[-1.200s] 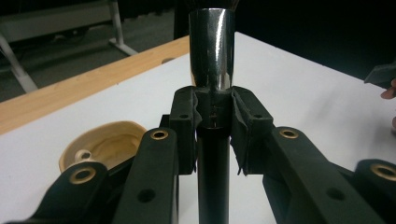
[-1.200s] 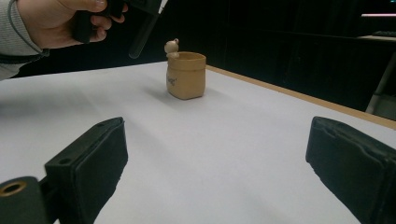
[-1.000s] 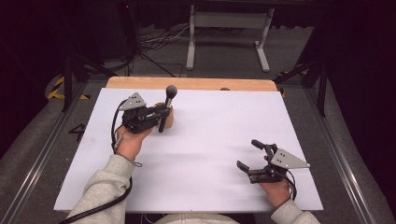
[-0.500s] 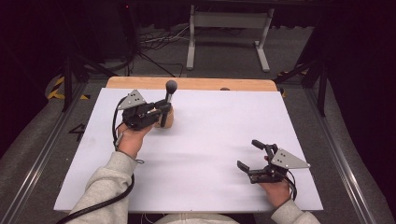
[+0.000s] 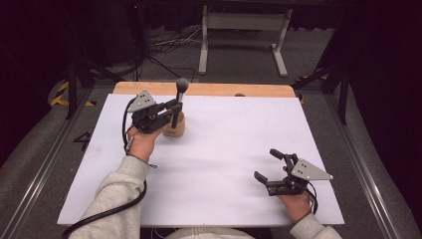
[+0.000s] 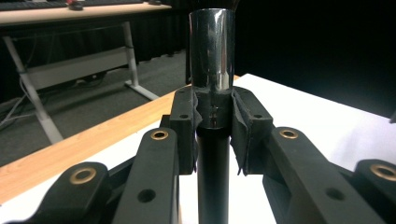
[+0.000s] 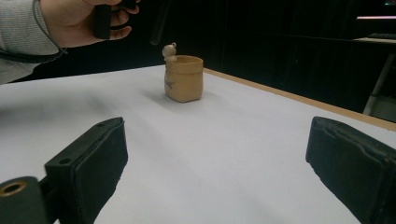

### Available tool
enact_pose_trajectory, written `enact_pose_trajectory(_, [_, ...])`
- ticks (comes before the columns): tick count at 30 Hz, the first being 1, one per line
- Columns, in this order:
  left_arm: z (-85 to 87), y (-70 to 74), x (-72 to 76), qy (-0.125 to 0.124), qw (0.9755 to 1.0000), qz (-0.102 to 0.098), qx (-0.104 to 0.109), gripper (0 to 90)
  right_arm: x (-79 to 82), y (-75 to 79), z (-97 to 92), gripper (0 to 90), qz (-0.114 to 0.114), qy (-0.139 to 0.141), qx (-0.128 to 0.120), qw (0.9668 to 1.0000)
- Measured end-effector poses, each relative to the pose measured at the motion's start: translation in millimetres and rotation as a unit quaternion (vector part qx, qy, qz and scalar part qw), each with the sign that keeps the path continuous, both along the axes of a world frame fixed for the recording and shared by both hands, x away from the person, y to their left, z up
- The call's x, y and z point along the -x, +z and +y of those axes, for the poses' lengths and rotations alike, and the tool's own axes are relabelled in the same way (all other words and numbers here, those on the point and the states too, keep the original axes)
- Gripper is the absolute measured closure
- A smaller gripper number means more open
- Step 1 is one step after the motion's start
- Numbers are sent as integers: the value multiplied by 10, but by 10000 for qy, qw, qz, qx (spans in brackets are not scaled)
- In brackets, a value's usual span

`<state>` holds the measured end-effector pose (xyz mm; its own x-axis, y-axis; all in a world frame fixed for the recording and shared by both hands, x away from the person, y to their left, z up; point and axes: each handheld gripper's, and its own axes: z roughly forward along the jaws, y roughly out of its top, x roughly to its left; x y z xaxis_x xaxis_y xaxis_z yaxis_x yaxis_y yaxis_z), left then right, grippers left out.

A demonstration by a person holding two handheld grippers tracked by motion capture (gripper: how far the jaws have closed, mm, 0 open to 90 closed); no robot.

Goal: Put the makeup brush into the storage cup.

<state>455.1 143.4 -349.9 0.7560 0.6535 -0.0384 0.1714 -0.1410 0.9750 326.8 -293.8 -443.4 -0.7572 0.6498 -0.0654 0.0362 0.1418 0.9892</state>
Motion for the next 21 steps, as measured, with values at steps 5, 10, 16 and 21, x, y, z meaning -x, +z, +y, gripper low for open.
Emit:
enact_pose_trajectory(5, [6,12,-53,101,9999,-117,43,729,3,-9,-21,58,21,-3,-32,10000])
enact_pose_trajectory(10, [0,10,-119,251,9996,-136,36,729,9,-13,-44,58,36,-21,-66,10000])
enact_pose_trajectory(16, [-14,33,-186,375,9991,-193,86,729,18,-13,-51,58,37,-25,-68,10000])
enact_pose_trajectory(21, [-29,30,-238,441,9988,-216,53,729,19,-11,-59,58,37,-26,-82,10000])
